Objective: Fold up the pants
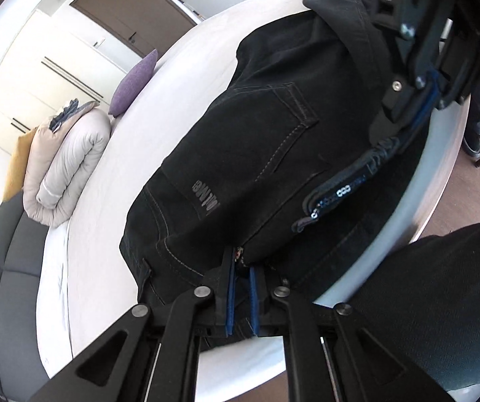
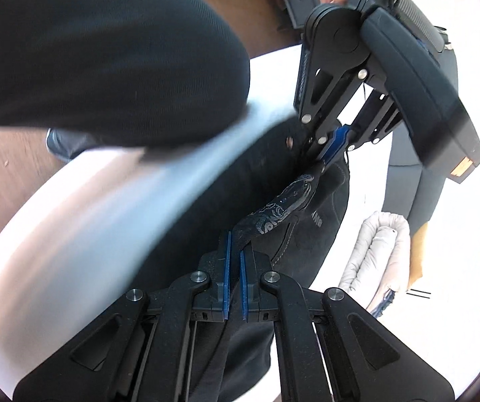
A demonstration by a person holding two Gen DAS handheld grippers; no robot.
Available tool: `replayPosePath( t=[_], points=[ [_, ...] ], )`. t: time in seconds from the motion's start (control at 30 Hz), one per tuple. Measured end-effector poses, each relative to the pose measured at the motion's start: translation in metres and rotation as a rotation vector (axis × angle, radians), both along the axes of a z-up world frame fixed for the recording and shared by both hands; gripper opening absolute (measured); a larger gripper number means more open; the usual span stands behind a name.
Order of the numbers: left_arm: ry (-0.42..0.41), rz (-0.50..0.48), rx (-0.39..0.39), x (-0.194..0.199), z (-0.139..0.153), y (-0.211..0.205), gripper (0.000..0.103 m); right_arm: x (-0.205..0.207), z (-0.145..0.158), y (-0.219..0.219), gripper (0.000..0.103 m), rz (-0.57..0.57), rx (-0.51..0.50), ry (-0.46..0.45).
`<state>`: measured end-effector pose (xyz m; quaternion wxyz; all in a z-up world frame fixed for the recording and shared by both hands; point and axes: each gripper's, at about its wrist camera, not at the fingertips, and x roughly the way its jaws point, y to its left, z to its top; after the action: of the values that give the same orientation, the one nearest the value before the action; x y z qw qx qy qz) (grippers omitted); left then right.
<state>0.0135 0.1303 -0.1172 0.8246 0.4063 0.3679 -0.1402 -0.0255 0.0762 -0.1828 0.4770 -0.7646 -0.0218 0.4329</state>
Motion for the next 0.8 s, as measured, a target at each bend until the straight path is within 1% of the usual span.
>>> replayPosePath(
  t=[0.13, 0.17, 0.23, 0.3, 0.4, 0.47, 0.5, 0.53, 0.57, 0.6, 0.67, 0.8],
  points=[
    [0.002, 0.024, -0.011, -0.002, -0.001, 0.008, 0.007, -0.004, 0.006, 0.001, 0.003, -0.013, 0.018, 0.007],
    [0.002, 0.028, -0.014, -0.003, -0.002, 0.008, 0.007, -0.003, 0.013, 0.01, 0.003, -0.019, 0.017, 0.005],
    [0.012, 0.037, -0.024, 0.0, -0.004, 0.009, 0.007, -0.008, 0.018, 0.007, 0.003, -0.034, 0.022, 0.002],
    [0.019, 0.044, -0.014, 0.0, -0.011, 0.011, 0.007, -0.008, 0.009, 0.008, 0.004, -0.048, 0.02, 0.003],
    [0.009, 0.062, -0.01, -0.003, -0.014, 0.014, 0.011, -0.004, 0.01, 0.018, 0.004, -0.076, 0.024, 0.024],
    [0.028, 0.074, -0.003, -0.005, -0.012, 0.017, 0.011, -0.003, 0.012, 0.014, 0.004, -0.093, 0.044, 0.022],
    [0.036, 0.085, 0.008, -0.008, -0.011, 0.02, 0.017, -0.001, 0.012, 0.013, 0.004, -0.103, 0.056, 0.024],
    [0.045, 0.095, 0.014, -0.01, -0.01, 0.024, 0.029, 0.002, 0.014, 0.013, 0.004, -0.116, 0.072, 0.031],
    [0.053, 0.103, 0.014, -0.013, -0.008, 0.028, 0.033, 0.007, 0.014, 0.015, 0.004, -0.131, 0.088, 0.041],
    [0.058, 0.117, 0.007, -0.015, -0.004, 0.032, 0.033, 0.01, 0.018, 0.014, 0.004, -0.145, 0.104, 0.052],
    [0.046, 0.15, -0.03, -0.014, 0.007, 0.037, 0.033, 0.02, 0.019, 0.02, 0.004, -0.165, 0.125, 0.066],
    [-0.01, 0.205, -0.193, 0.003, 0.039, 0.035, 0.033, 0.025, 0.024, 0.02, 0.005, -0.203, 0.165, 0.065]
  ],
)
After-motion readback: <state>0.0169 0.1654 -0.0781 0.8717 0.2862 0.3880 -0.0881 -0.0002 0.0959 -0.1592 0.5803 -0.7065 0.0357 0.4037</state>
